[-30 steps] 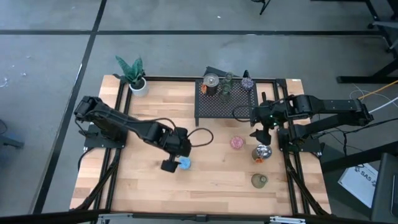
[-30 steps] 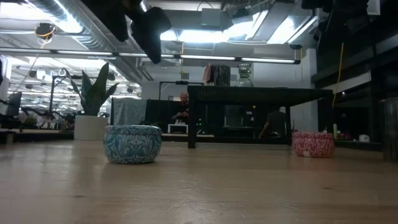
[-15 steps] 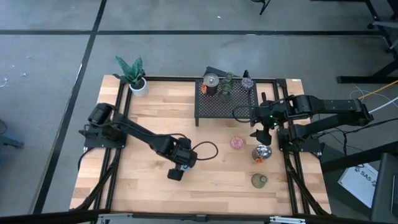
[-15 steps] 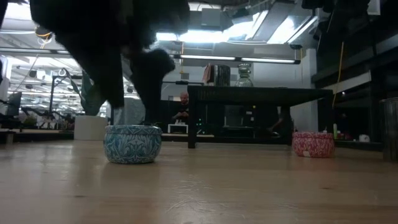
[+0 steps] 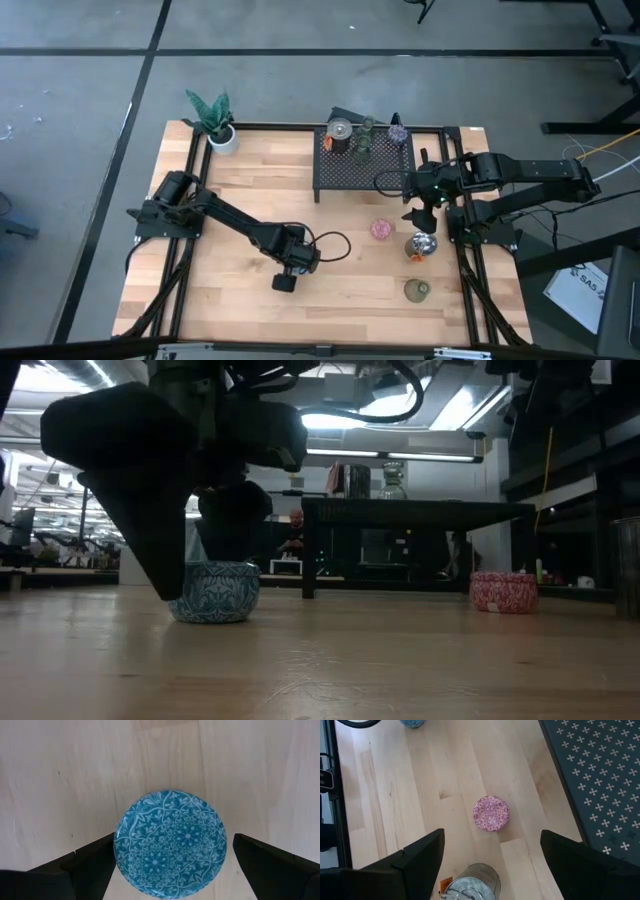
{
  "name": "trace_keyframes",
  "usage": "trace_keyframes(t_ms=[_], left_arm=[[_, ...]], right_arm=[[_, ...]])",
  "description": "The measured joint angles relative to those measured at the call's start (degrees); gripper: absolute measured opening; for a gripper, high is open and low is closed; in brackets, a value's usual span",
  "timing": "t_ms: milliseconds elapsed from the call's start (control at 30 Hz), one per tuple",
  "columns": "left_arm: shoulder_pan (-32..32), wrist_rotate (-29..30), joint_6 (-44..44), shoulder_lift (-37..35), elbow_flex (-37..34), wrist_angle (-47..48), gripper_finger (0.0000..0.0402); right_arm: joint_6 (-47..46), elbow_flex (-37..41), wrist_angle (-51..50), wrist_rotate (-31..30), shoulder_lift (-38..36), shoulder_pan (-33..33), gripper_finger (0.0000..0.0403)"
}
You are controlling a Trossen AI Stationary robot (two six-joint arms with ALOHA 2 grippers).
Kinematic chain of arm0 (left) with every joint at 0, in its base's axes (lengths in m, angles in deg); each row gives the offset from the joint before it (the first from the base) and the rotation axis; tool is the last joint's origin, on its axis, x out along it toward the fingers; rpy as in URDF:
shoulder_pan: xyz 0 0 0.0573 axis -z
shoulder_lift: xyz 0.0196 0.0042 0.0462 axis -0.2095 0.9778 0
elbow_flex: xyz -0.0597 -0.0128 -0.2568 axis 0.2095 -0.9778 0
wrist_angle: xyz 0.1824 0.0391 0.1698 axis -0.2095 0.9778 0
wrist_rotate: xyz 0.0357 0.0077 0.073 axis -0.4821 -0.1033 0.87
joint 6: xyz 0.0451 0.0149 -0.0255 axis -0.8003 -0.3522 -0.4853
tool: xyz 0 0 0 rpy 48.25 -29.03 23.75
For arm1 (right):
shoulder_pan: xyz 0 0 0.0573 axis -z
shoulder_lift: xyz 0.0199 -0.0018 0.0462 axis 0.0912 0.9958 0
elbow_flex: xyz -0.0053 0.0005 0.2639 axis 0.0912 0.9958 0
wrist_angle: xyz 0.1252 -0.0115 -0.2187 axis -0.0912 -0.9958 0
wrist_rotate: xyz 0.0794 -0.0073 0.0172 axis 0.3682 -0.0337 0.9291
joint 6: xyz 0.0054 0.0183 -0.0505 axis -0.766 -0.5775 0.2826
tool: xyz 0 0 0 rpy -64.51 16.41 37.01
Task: Pick & Place candle stick holders
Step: Put the blue scented candle on the shelf align with the red scented candle
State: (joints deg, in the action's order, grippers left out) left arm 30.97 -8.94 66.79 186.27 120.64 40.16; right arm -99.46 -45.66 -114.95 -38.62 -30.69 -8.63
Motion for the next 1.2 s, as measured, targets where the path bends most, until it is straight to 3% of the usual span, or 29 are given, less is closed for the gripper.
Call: trace_keyframes(t_ms=[233, 867, 1200], left_arm=[[-0.2, 0.4, 0.1, 0.0, 2.0, 2.1, 0.0373], [-1.0, -1.2, 0.0, 0.0, 2.3, 2.7, 0.0297], [-1.6, -3.9, 2.0, -0.1, 2.5, 2.9, 0.0296]], right_arm=[[0.0, 0.0, 0.0, 0.0, 0.0, 0.0, 0.0332], [0.0, 0.0, 0.0, 0.1, 0.0, 0.0, 0.0332], [0.0, 0.0, 0.1, 0.1, 0.0, 0.0, 0.0332]])
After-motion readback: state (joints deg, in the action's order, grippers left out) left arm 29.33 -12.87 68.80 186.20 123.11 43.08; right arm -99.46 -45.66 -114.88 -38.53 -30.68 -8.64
